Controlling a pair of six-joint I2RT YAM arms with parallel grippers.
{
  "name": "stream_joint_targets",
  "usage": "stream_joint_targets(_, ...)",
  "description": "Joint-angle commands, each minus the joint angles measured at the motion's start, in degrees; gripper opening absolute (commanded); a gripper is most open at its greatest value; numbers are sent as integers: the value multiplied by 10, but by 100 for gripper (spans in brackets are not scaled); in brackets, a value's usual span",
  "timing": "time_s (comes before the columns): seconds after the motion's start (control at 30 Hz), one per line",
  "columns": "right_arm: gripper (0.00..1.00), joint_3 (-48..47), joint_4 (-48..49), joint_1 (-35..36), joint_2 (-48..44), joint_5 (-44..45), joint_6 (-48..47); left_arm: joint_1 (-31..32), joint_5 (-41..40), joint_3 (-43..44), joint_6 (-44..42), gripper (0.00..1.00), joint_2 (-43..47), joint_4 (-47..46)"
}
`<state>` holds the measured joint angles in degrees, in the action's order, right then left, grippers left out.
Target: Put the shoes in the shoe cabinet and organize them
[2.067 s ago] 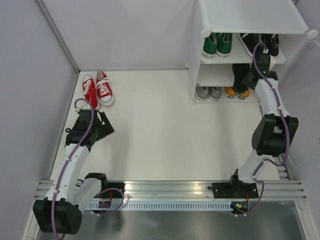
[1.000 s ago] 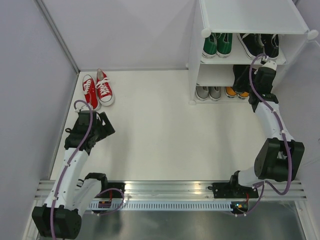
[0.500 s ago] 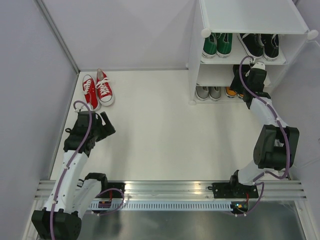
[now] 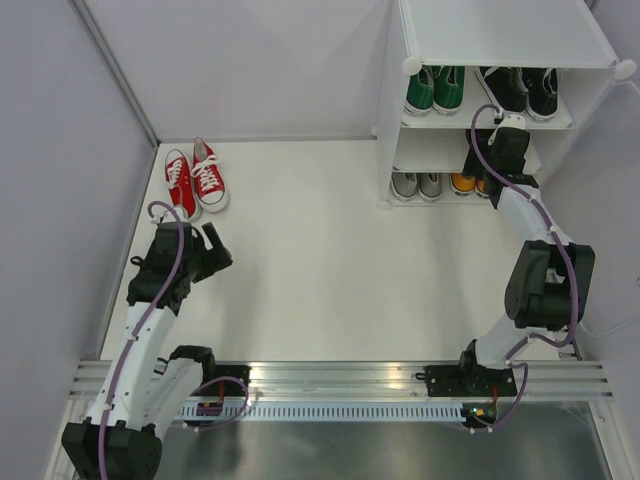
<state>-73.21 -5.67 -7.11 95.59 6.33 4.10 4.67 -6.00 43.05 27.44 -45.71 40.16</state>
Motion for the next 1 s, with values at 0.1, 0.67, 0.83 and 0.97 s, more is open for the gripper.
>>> stream_joint_targets(0.1, 10, -33, 107, -35, 22, -17, -37, 5, 3, -2, -22, 91, 10, -18)
stream_joint_targets(0.67, 4, -31, 219, -138, 104, -130, -15, 11, -6, -3, -26, 91, 4, -18)
stream_joint_targets(0.83, 32, -40, 222, -147, 123, -128, -9, 11, -8, -3, -27, 91, 2, -18)
stream_joint_targets(0.97, 67, -15, 239, -147, 108, -128, -1, 11, -9, -4, -27, 91, 0, -18)
